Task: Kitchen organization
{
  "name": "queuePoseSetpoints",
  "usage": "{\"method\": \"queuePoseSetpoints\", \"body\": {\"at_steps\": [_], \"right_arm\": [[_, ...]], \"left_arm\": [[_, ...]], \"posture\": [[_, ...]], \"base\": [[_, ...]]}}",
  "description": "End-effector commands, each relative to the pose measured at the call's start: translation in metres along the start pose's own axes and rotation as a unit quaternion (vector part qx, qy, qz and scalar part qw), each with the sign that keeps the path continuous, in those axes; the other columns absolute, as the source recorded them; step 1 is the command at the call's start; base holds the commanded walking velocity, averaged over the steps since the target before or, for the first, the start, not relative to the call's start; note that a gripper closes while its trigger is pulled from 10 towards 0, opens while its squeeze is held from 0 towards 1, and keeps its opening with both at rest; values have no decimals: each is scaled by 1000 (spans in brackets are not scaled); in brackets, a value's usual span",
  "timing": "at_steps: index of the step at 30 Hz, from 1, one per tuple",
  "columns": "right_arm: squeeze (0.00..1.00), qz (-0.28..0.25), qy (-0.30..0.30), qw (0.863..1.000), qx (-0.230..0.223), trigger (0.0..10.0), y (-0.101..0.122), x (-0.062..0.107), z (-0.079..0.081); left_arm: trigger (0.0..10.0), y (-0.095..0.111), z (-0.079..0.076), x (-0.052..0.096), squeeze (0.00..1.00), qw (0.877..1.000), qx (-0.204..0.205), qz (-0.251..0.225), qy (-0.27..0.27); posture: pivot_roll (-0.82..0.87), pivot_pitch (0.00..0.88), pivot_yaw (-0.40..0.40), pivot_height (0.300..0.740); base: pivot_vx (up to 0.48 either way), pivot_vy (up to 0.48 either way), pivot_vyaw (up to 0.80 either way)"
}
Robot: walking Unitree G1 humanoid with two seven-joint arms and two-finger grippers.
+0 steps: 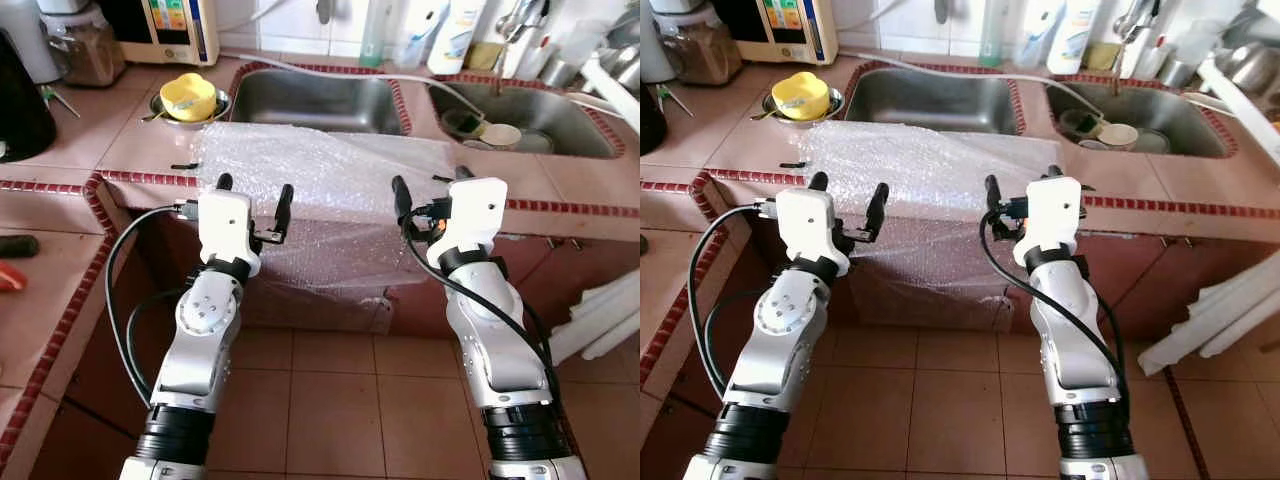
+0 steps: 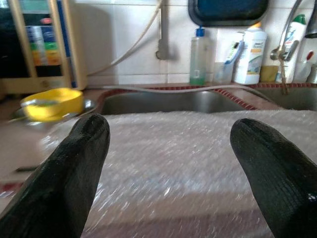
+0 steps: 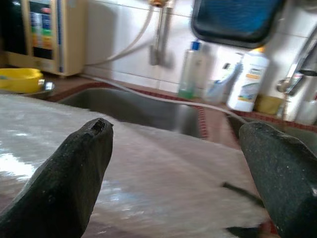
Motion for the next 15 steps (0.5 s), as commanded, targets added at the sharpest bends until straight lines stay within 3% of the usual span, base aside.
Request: {"method": "queuePoseSetpoints", "body": {"at_steps": [1,15], "right_arm": [[0,-7,-12,1000,9,10000,4,1,-11],[0,-8,1,1000,9,10000,4,0,-7]], "left_arm": [[10000,6,-13,-1,0,1000,7,-10,-19],[10000,5,-14,0,0,1000,6,-10,-22]], "posture": [[-47,73,-59,740],[-44,69,-61,740]], "base": [[469,0,0],[467,0,0]]}}
Point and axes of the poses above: a point about 5 cm out from each wrist's last joint towards the gripper, its own x axis pointing back from the gripper into the wrist, its own y axis along the axis of the wrist's last joint, z = x × y, the point moved 1 cm from there along -x, pointing out of the wrist towards the gripper, and after that the axes turned 15 degrees about -x, right-handed, at the moved point
